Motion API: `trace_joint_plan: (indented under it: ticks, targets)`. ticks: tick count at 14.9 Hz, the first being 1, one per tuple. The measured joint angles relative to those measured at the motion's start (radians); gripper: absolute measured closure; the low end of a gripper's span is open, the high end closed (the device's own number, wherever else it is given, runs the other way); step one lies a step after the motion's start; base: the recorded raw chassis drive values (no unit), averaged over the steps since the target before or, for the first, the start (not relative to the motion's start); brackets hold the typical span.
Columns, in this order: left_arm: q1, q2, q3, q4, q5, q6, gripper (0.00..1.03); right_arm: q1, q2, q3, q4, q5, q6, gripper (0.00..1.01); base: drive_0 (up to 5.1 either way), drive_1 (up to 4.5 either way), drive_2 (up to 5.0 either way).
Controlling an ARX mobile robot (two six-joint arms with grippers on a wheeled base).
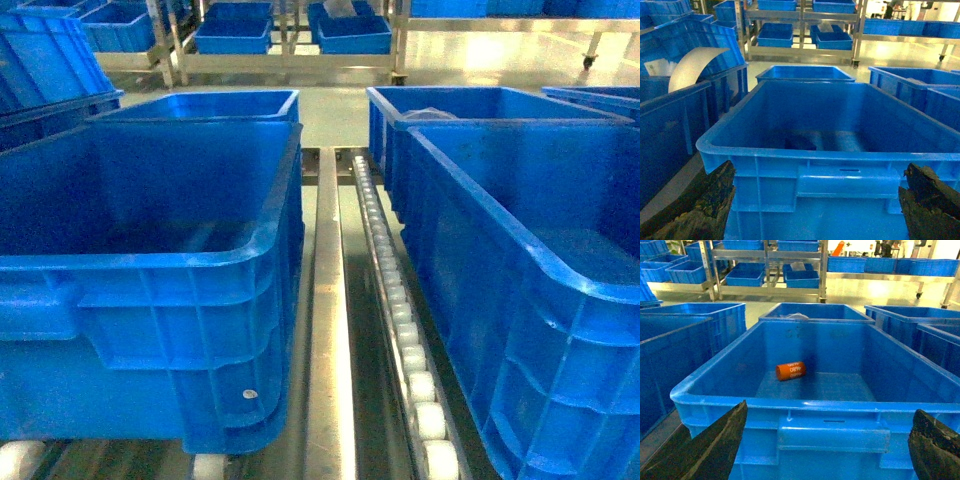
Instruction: Sort blue parts and orange caps into right shelf containers
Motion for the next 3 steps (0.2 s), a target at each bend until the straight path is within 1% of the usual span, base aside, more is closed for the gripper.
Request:
trace_joint_plan:
  ticks: [3]
  targets:
    - [0.0, 0.0, 0.0, 0.0, 0.0, 0.0, 0.05, 0.0, 0.0, 0.0, 0.0, 0.0, 0.0, 0.03, 0.0, 0.0, 0.0]
